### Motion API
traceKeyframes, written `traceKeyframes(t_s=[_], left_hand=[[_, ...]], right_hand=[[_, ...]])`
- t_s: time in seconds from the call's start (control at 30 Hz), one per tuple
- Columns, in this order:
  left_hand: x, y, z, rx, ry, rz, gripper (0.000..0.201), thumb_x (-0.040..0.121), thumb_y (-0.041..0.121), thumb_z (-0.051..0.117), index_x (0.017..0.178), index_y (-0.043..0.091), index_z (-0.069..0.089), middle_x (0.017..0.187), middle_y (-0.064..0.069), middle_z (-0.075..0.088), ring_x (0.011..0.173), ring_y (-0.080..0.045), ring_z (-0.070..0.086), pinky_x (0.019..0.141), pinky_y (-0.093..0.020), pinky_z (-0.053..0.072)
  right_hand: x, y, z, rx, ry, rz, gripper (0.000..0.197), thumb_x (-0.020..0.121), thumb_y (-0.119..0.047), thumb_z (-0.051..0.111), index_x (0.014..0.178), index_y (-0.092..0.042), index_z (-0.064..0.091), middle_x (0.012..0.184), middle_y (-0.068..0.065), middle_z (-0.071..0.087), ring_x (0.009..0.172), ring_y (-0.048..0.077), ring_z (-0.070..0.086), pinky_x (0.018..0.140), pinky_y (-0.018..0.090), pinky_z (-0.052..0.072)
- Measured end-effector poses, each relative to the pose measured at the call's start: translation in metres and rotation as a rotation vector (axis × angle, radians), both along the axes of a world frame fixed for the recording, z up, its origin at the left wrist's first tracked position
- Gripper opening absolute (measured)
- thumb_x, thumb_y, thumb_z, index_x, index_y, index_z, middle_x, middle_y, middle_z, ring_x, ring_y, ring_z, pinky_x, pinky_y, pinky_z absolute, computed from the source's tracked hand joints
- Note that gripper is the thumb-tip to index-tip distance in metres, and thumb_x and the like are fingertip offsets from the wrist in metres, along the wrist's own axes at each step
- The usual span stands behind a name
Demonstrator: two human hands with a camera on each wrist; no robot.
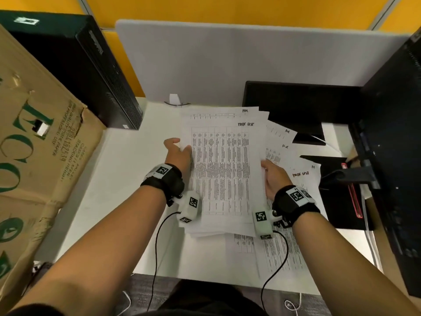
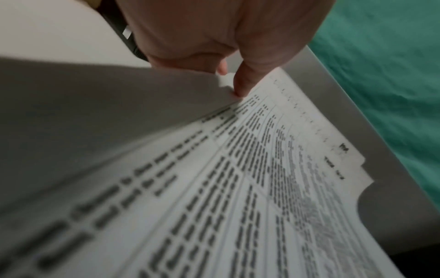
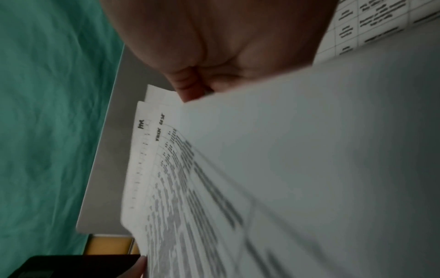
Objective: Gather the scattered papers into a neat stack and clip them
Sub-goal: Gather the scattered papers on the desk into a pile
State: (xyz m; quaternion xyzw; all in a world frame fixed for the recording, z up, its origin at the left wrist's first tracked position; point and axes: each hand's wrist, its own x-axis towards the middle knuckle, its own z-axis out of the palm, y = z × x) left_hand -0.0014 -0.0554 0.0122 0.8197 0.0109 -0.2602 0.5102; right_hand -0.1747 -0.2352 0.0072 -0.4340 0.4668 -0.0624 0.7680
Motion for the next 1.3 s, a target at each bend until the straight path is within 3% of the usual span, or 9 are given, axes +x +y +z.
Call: traceKeyframes(t_s=[0.1,0.2,0.3,0.57,0.7,0.83,0.97,1.17,1.3], left_hand=[[0.001,-0.002,0.003,-0.102,0.104,0.058,0.057,0.095,0.018,0.053,0.141,0.017,0.019,0.118,-0.007,0.05,0.099,-0.021,0.056,0.089,-0.028,0.043],[0.001,-0.004,0.006,-0.121,0.131,0.032,0.046,0.089,0.018,0.063,0.13,0.012,0.045,0.123,-0.008,0.061,0.112,-0.027,0.06,0.101,-0.041,0.047],[-0.001,-0.007,0.024,-0.186,-0.007,-0.027,0.017,0.091,0.012,0.059,0.106,0.018,0.064,0.112,-0.006,0.068,0.107,-0.027,0.064,0.097,-0.042,0.051],[-0.015,0.008,0.063,-0.463,-0.324,-0.014,0.02,0.094,0.01,0.057,0.105,0.027,0.057,0.11,0.005,0.067,0.107,-0.013,0.064,0.09,-0.026,0.053],[-0.022,0.016,0.044,-0.438,-0.316,-0.002,0.021,0.087,0.013,0.065,0.106,0.014,0.056,0.106,0.0,0.065,0.099,-0.013,0.062,0.084,-0.024,0.051],[-0.025,0.009,0.042,-0.422,-0.264,0.015,0.029,0.087,0.01,0.066,0.097,0.033,0.051,0.1,0.012,0.063,0.09,0.01,0.061,0.078,-0.01,0.047],[-0.023,-0.001,0.048,-0.437,-0.214,0.072,0.023,0.091,0.016,0.061,0.11,0.029,0.056,0.113,0.003,0.065,0.106,-0.007,0.062,0.096,-0.032,0.049],[-0.026,0.002,0.052,-0.513,-0.174,0.102,0.028,0.092,0.018,0.06,0.119,0.019,0.053,0.119,-0.003,0.065,0.111,-0.016,0.062,0.1,-0.038,0.048],[-0.033,0.004,0.053,-0.516,-0.264,0.091,0.039,0.08,0.047,0.066,0.107,0.027,0.046,0.104,0.003,0.061,0.093,-0.008,0.061,0.082,-0.026,0.053]], right_hand=[[0.004,-0.001,0.003,-0.024,0.008,0.15,0.056,0.093,-0.047,0.057,0.14,-0.02,0.048,0.133,-0.001,0.059,0.119,0.02,0.057,0.104,0.044,0.044],[0.008,-0.003,0.004,-0.276,0.02,0.272,0.042,0.09,-0.008,0.063,0.13,-0.019,0.056,0.125,0.002,0.065,0.109,0.019,0.063,0.1,0.044,0.048],[0.013,-0.003,0.014,-0.471,0.017,0.279,0.045,0.086,0.003,0.063,0.126,-0.018,0.06,0.119,0.0,0.068,0.109,0.018,0.064,0.099,0.039,0.049],[0.023,-0.007,0.037,-0.637,-0.096,0.212,0.035,0.092,-0.008,0.061,0.127,-0.009,0.059,0.117,-0.005,0.062,0.103,0.01,0.06,0.074,0.011,0.047],[0.019,-0.002,0.03,-0.563,-0.064,0.218,0.044,0.083,-0.008,0.071,0.124,-0.015,0.058,0.116,-0.004,0.067,0.102,0.011,0.063,0.086,0.028,0.051],[0.024,0.003,0.037,-0.423,-0.151,0.089,0.038,0.084,-0.001,0.066,0.119,-0.015,0.062,0.11,0.0,0.072,0.1,0.014,0.068,0.077,0.027,0.055],[0.036,0.01,0.042,-0.306,-0.207,0.01,0.023,0.085,-0.002,0.061,0.097,-0.019,0.068,0.105,0.006,0.073,0.102,0.029,0.067,0.088,0.048,0.053],[0.032,0.013,0.048,-0.303,-0.239,0.008,0.022,0.086,-0.002,0.062,0.094,-0.021,0.068,0.098,0.0,0.074,0.094,0.02,0.068,0.083,0.041,0.053],[0.031,0.016,0.055,-0.37,-0.254,0.048,0.024,0.088,-0.02,0.066,0.112,-0.025,0.064,0.106,-0.003,0.073,0.099,0.018,0.07,0.082,0.037,0.056]])
